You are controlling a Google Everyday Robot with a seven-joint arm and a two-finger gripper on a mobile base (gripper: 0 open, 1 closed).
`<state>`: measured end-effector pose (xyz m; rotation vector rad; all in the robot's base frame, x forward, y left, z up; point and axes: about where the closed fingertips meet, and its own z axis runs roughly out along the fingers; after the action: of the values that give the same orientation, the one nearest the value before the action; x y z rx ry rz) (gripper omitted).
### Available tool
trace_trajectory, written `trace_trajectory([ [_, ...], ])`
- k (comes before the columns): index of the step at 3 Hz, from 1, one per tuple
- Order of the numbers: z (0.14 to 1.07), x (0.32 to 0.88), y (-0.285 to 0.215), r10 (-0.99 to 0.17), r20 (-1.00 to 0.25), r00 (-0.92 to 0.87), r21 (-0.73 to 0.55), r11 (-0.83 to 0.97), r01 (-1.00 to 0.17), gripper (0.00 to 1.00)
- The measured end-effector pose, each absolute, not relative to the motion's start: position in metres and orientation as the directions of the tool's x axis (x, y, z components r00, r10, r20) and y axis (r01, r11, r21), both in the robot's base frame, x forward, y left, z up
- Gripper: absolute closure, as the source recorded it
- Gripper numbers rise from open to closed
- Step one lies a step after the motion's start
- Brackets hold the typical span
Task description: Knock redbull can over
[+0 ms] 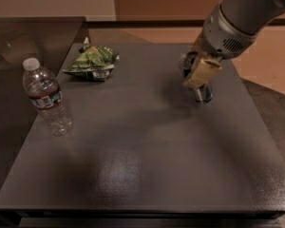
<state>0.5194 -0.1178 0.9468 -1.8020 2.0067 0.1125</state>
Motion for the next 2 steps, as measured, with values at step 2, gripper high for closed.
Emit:
trace_trajectory([
  [2,0.922,0.521,-0.139,-0.984,-0.176,-0.024,-0.208,0.061,-0.976,0.83],
])
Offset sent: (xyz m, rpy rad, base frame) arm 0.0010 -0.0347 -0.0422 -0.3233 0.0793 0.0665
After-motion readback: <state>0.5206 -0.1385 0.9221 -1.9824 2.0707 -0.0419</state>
